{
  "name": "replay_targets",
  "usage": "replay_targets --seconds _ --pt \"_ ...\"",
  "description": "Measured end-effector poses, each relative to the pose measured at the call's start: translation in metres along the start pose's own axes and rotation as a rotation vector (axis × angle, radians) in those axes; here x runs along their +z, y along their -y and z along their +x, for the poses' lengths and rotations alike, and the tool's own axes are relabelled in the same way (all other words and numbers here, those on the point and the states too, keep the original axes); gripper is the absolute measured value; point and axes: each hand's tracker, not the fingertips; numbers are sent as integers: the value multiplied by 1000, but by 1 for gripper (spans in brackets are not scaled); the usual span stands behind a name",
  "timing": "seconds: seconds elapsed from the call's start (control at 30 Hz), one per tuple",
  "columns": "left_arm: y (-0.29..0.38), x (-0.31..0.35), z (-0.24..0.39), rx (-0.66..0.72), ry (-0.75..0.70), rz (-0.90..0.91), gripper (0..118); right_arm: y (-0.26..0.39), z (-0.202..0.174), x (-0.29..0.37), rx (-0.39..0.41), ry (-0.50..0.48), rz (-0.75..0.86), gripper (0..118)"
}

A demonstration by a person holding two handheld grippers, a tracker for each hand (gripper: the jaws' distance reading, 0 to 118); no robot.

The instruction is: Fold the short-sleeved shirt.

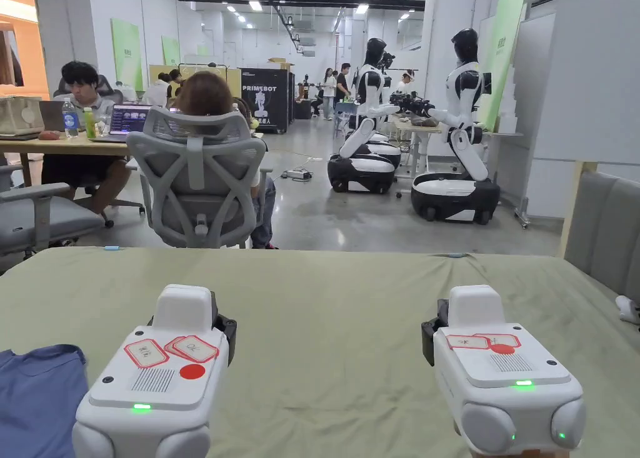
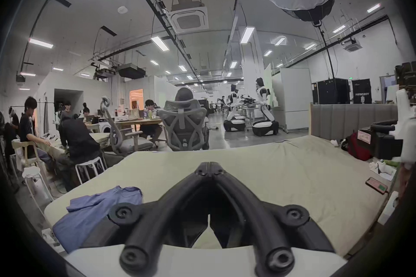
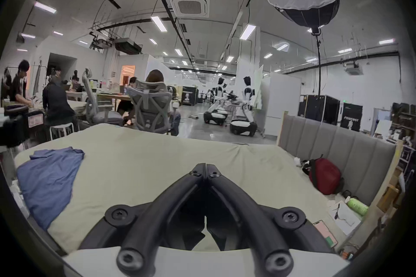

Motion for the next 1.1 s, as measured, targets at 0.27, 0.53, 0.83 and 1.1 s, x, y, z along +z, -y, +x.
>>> replay_targets --seconds 0.27,0.53,0.83,1.1 --pt "5 27 -87 21 -201 -13 0 -11 -101 -12 41 -209 15 0" --pt "44 68 -199 56 -480 -107 0 -11 -243 -21 96 -514 -1 0" --pt "101 -24 -252 176 -340 -428 0 5 -291 -50 78 -640 -88 0" --pt "181 -206 -276 256 -185 -716 98 34 -305 -86 136 -634 -160 0"
